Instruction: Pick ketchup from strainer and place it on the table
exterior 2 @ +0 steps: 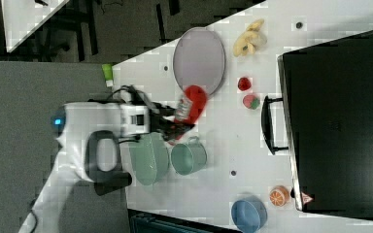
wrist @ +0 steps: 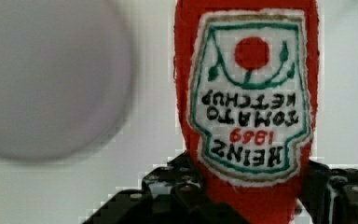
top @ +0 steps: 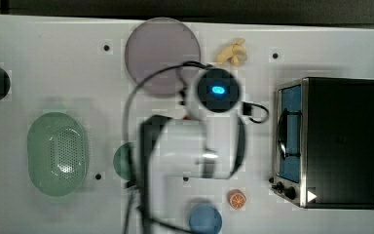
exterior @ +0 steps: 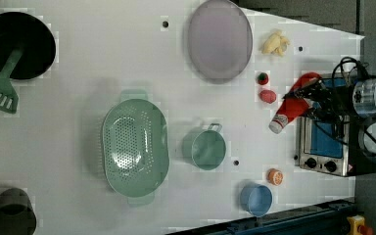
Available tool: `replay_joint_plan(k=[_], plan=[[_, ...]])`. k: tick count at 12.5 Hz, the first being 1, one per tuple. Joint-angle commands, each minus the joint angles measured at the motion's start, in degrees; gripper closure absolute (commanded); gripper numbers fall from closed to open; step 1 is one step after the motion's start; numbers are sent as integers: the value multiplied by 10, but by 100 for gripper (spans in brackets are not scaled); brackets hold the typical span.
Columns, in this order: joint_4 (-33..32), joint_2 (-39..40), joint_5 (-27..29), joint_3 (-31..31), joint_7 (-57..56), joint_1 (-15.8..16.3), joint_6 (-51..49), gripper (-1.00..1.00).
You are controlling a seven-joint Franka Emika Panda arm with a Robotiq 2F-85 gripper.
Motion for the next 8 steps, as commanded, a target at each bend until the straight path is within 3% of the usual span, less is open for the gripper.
replay_joint_plan(k=[1,3,6,7,8], plan=[[-23,20,3,4,-34,6,16,-12],[-43,52,3,-2,-34,6,42,-21],[-72,89,3,-2,-34,6,114,-85],[-71,84,3,-1,-34,7,112,-99],[-67,69,4,2,-34,7,106,-100]])
